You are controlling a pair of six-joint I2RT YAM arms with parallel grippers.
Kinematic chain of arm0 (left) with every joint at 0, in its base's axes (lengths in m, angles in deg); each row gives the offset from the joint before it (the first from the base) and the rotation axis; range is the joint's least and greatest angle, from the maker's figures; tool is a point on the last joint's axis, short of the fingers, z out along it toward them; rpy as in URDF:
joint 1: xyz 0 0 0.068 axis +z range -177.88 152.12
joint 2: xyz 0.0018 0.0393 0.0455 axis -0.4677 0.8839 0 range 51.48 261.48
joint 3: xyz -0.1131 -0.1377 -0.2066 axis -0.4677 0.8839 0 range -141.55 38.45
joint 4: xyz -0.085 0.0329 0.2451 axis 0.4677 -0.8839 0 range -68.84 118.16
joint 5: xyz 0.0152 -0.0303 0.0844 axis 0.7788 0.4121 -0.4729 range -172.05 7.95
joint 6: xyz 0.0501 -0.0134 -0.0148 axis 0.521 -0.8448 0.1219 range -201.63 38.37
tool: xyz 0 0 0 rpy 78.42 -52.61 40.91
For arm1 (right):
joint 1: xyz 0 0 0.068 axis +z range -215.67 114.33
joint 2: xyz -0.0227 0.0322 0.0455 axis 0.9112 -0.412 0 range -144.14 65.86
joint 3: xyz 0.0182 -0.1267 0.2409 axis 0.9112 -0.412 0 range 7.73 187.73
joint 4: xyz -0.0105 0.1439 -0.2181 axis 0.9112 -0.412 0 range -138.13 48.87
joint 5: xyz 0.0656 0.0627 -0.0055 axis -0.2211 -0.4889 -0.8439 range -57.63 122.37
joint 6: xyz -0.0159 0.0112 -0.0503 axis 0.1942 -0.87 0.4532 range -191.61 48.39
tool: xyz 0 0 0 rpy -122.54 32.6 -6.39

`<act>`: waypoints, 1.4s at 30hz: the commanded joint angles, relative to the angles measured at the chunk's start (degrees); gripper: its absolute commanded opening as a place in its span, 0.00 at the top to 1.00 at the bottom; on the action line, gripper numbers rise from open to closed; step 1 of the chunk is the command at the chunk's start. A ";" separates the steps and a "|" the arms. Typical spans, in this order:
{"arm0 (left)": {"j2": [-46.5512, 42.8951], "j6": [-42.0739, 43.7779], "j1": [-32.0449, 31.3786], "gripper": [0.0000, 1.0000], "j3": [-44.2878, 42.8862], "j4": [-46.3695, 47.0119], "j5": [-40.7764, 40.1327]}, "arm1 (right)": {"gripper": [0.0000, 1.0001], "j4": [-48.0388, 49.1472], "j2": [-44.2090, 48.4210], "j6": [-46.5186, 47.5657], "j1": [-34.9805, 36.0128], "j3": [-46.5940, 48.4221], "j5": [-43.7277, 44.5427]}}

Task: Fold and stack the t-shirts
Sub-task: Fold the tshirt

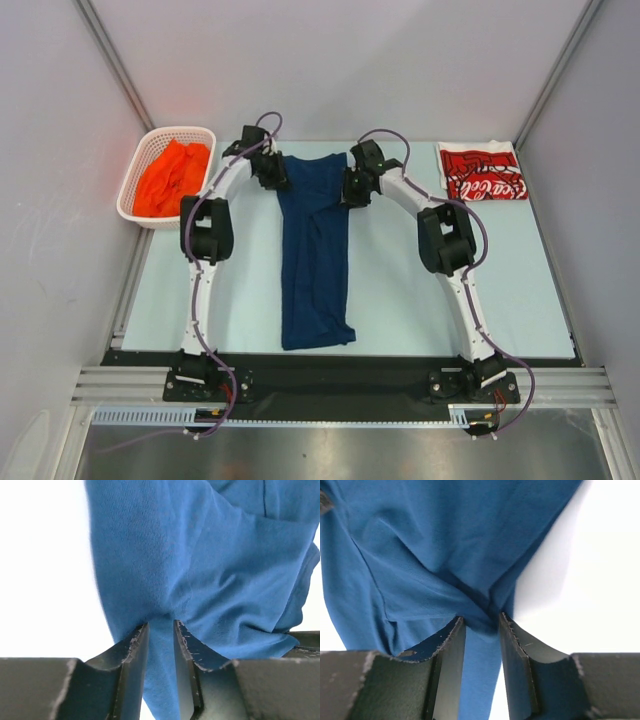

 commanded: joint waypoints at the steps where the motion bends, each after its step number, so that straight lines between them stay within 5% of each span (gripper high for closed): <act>1: 1.20 2.77 2.47 0.65 -4.07 -2.01 -1.64 | 0.61 -4.33 -2.56 5.96 -1.64 0.48 4.63; 9: -3.27 1.90 2.82 0.45 -2.85 0.01 1.69 | 0.55 -6.18 -0.19 8.78 -1.73 3.63 2.26; 15: -16.10 2.07 1.94 0.30 8.04 4.15 -1.19 | 0.40 -14.61 4.10 8.08 -1.38 6.89 4.28; 21: -23.83 3.04 0.19 0.25 14.34 -0.95 -5.07 | 0.35 -22.61 13.41 8.43 0.99 1.63 4.37; 30: -52.39 -1.53 -3.06 0.35 58.70 8.10 1.33 | 0.36 -16.31 39.25 1.93 7.14 -34.80 -4.24; 35: -67.95 -5.03 -6.05 0.30 74.21 6.95 5.89 | 0.36 -9.01 51.03 -3.87 13.29 -51.88 -11.36; 42: -82.99 -13.74 -11.41 0.25 93.11 8.71 8.81 | 0.41 4.32 55.45 -10.02 17.87 -66.57 -14.60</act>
